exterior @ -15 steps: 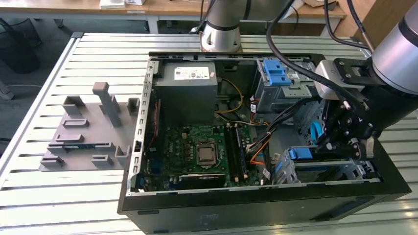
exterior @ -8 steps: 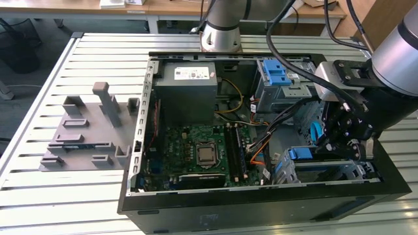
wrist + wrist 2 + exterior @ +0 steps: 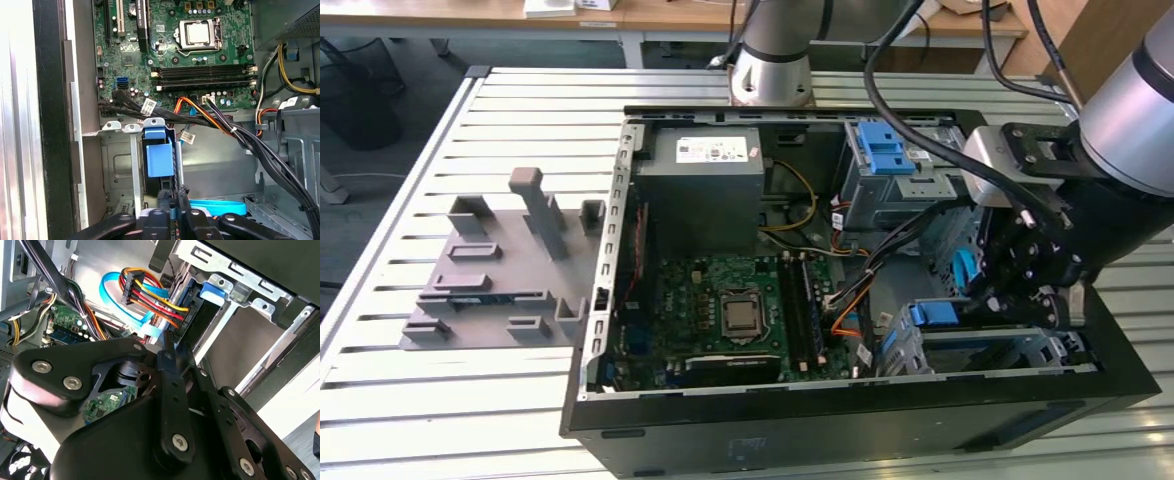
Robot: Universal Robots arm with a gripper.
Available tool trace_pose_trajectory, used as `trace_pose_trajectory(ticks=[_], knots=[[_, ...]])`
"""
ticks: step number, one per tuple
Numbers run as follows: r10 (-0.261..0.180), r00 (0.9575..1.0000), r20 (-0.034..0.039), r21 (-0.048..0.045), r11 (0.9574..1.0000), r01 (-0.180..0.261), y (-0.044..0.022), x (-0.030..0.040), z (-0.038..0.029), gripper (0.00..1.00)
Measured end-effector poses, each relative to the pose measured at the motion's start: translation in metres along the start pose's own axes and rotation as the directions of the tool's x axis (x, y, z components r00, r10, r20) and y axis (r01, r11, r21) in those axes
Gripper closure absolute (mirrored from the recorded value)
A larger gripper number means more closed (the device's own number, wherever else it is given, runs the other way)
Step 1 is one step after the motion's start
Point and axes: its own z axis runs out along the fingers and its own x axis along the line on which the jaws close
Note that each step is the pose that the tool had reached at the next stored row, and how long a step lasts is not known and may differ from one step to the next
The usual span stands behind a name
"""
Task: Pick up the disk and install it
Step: 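Insert the second disk wire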
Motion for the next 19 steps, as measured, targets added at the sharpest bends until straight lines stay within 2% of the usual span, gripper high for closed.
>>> trace_pose_trajectory(ticks=[1,11,14,16,17,18,19], knots=[[0.000,1.0000,-0.0001,0.0000,1.0000,0.000,0.0000,-0.0001,-0.0008,0.76],[0.000,1.0000,-0.0003,0.0000,1.0000,0.000,0.0003,-0.0006,-0.0101,0.76],[0.000,1.0000,0.0000,-0.0005,1.0000,0.000,0.0001,-0.0006,-0.0105,0.76],[0.000,1.0000,-0.0004,-0.0007,1.0000,0.000,0.0001,-0.0006,-0.0110,0.78],[0.000,1.0000,-0.0003,-0.0007,1.0000,0.000,0.0000,-0.0007,-0.0111,0.84],[0.000,1.0000,-0.0003,-0.0008,1.0000,0.000,0.0000,-0.0007,-0.0111,0.84],[0.000,1.0000,-0.0002,-0.0008,1.0000,0.000,-0.0001,-0.0007,-0.0111,0.89]])
